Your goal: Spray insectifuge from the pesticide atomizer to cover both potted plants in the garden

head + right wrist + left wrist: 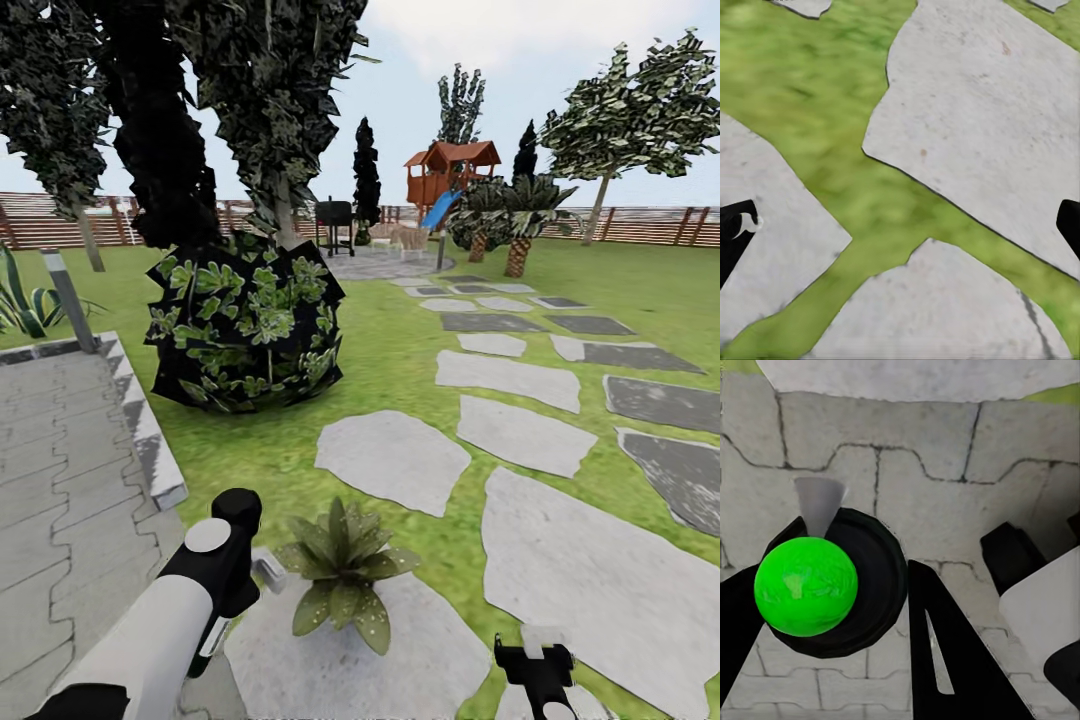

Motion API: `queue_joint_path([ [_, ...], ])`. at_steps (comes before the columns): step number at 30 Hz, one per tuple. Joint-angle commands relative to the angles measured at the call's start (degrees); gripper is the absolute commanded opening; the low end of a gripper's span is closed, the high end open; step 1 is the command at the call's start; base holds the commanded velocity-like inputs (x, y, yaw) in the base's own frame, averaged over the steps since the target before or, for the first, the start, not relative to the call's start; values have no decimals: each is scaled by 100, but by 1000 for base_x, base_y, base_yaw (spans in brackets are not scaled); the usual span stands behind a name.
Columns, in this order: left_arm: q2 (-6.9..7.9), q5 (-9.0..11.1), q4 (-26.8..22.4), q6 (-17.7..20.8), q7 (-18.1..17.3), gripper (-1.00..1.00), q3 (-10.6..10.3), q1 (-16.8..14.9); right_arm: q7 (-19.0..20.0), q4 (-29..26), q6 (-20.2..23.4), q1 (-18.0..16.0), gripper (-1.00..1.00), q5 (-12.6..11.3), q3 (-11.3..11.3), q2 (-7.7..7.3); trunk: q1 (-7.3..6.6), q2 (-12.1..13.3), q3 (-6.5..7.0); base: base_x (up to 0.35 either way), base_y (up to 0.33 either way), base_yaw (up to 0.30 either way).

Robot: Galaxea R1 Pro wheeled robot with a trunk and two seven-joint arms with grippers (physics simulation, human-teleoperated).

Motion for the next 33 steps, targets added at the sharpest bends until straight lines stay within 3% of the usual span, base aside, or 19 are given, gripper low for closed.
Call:
queue_joint_path([
  [1, -1, -50, -3, 56, -53, -100, 2, -2, -16, 7, -21, -5, 100, 60, -38, 2, -2, -2, -5, -27, 301, 0],
  [10, 0, -50, -51, 56, -53, -100, -7, -1, -16, 7, -21, -5, 100, 60, -38, 2, -2, -2, -5, 31, 315, -52],
  [33, 52, -58, -82, 56, -53, -100, -31, -9, -16, 7, -21, -5, 100, 60, -38, 2, -2, -2, -5, 59, 329, -268],
])
